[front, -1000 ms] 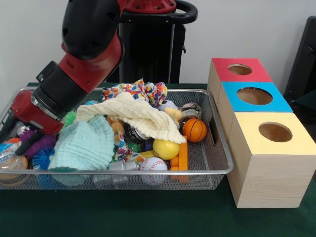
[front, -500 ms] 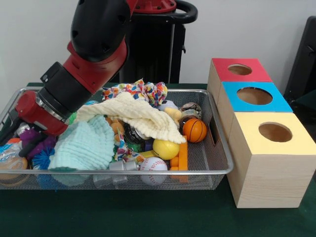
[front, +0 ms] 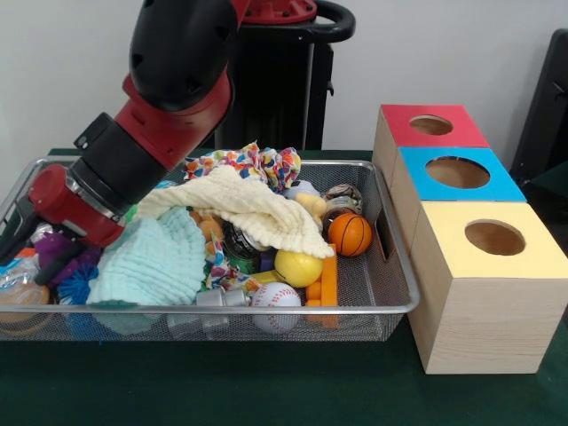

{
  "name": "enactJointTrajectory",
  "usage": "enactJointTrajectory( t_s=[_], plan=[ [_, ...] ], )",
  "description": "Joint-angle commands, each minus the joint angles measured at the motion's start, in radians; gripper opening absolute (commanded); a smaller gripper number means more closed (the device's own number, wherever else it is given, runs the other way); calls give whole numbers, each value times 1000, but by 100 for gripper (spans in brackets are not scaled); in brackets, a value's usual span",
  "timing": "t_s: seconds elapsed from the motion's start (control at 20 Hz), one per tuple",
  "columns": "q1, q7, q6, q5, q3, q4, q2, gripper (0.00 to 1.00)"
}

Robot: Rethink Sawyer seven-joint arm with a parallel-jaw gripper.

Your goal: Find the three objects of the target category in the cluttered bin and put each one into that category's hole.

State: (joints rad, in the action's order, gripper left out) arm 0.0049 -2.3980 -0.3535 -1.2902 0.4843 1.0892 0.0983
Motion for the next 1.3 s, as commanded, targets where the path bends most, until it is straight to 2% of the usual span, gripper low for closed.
enactJointTrajectory(
  t_s=[0.05, 0.4, 0.85, 1.3],
  plan=[
    [-3, -198, 44, 84, -90, -9, -15, 100],
    [-1, -194, 43, 105, -88, 0, -13, 100],
    [35, -268, 37, 107, -51, 12, -35, 100],
    [28, -260, 35, 103, -48, 1, -54, 100]
  ],
)
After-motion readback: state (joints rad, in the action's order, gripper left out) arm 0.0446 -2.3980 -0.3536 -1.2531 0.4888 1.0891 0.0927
